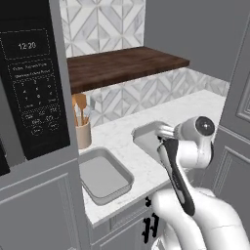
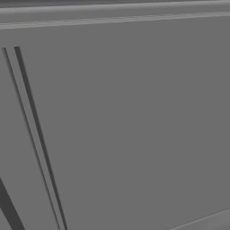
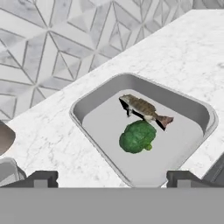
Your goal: Place one broccoli and one fish in each tupperware on the nearby counter, to pack two identical lunches.
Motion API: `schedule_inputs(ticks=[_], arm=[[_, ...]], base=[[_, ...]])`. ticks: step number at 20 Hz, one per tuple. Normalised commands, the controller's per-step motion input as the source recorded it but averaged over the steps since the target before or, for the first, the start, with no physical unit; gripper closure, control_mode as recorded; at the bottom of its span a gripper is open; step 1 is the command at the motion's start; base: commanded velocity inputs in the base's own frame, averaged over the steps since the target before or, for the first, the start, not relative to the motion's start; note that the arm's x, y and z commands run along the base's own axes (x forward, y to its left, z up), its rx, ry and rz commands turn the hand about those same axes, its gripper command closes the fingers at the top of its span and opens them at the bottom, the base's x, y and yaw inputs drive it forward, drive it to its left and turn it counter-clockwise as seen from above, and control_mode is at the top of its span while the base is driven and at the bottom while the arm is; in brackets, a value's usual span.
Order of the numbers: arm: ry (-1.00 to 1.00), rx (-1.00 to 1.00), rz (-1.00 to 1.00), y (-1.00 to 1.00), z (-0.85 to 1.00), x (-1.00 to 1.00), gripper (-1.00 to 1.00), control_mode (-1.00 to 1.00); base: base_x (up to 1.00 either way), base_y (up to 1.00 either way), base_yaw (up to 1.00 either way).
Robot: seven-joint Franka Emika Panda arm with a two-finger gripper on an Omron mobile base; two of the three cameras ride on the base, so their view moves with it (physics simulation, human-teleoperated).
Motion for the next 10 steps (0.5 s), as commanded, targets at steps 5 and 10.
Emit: schedule_inputs(ticks=[5,10], arm=[[-0.01,-0.04,0.0,0.02,0.74,-1.0,-1.0,-1.0],[-0.07,-0.1,0.02,0.01,0.37,-0.91,-1.0,-1.0]], base=[[0.0,0.0,0.0],[0.0,0.0,0.0]])
